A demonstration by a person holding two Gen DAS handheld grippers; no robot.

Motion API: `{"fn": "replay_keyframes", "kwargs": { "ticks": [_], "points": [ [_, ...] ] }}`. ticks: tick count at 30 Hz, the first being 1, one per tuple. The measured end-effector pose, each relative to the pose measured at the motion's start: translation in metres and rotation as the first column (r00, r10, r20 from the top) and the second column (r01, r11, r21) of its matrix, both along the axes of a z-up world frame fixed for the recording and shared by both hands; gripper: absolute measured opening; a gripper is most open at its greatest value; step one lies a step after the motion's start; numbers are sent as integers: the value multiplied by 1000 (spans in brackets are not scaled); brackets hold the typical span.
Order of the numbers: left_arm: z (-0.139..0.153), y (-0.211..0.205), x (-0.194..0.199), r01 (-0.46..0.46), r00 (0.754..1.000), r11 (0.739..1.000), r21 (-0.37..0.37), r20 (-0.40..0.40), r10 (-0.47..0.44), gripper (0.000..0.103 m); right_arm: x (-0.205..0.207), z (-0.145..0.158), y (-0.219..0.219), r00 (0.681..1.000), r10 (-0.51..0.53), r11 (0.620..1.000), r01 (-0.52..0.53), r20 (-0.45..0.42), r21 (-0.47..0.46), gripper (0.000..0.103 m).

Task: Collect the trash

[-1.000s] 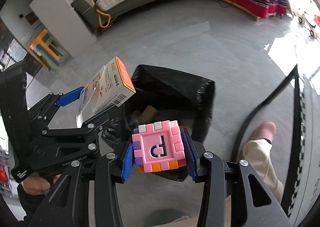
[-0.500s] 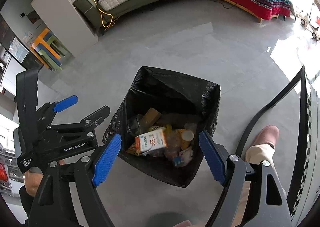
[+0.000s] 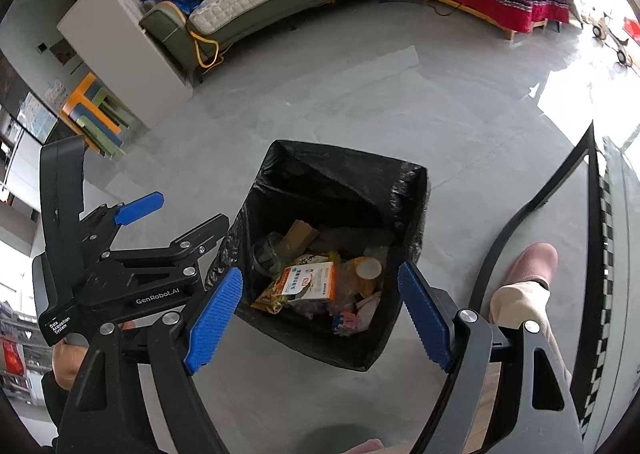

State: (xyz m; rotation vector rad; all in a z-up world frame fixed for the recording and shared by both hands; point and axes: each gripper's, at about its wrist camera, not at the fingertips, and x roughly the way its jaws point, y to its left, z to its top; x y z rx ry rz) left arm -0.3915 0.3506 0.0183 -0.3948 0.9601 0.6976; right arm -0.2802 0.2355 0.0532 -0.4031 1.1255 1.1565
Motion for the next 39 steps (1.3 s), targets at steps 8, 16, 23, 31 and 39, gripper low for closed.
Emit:
{"fn": "replay_keyframes", "kwargs": {
  "ticks": [8, 16, 23, 31, 39],
  "points": [
    [13, -23, 41, 84, 996, 996, 21, 5, -85, 97, 36, 9, -32, 996, -83, 996, 84, -6, 27, 81],
    [25, -57, 94, 198, 980, 980, 38, 4, -198, 97, 78, 19, -74, 982, -191, 980, 191, 2, 56, 81],
    [39, -98, 143, 315, 949, 947, 62, 8, -316, 97, 117, 25, -119, 955, -296, 952, 296, -4, 74, 81],
    [48, -154, 202, 453, 891, 889, 64, 10, -455, 97, 159, 28, -187, 903, -430, 899, 429, -8, 89, 81],
    [49, -223, 261, 581, 812, 812, 59, 26, -583, 97, 197, 24, -275, 805, -593, 802, 591, -10, 88, 81]
  ]
}}
